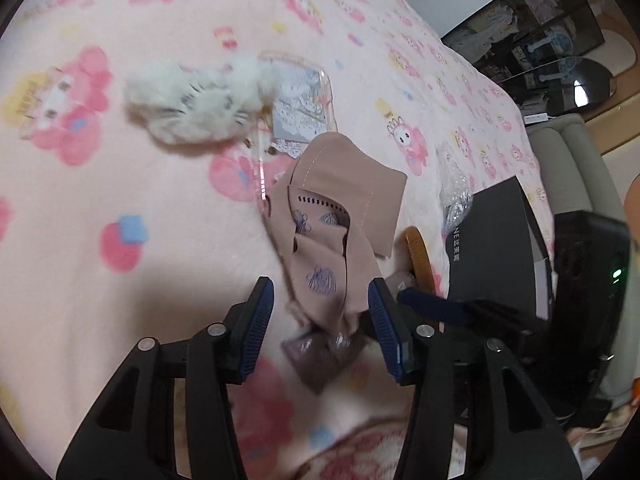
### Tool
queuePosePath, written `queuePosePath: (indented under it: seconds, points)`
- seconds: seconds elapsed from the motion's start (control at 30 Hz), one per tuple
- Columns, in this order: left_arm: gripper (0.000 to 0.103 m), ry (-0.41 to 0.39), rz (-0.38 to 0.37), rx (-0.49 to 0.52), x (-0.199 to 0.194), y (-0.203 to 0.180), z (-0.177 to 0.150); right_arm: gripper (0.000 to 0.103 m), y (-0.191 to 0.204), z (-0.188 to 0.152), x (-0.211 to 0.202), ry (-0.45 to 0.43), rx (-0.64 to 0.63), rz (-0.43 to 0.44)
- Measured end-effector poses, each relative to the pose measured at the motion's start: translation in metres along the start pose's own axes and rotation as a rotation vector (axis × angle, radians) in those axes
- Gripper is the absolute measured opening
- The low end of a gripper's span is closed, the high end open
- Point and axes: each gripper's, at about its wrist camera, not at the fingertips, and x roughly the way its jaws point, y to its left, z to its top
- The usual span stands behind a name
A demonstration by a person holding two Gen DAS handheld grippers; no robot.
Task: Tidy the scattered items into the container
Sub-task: 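Move the right gripper to the beige cloth and grasp it, then lift the beige cloth with the right gripper toward the black box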
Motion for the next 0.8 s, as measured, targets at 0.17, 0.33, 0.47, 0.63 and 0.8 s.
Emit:
queuePosePath:
  seconds: [0.17, 0.33, 0.47, 0.63, 0.8]
  points:
    - [0.049, 0.052, -0.040, -0.054, 0.027, 0.013, 0.010, 0.057, 0.001, 0.007, 0.009, -0.028, -0.007, -0.014]
    - [0.008, 0.055, -0.091, -0.048, 0.025, 0.006, 0.007, 0.051, 0.011, 0.004, 0.012, -0.014, -0.051, 0.035]
    - [0.002, 0.003, -0.086, 0.020, -0.001, -0.018, -0.004, 0.022, 0.017, -0.007, -0.003, -0.042, -0.073, 0.068]
    - [0.002, -0.069, -0.105, 0.125, -0.048, -0.063, -0.028, 0.013, 0.019, -0.034, -0.061, -0.151, -0.090, 0.138]
    - [0.002, -0.067, -0.206, 0.220, -0.078, -0.122, -0.064, 0.012, 0.002, -0.078, -0.126, -0.244, -0.072, 0.175]
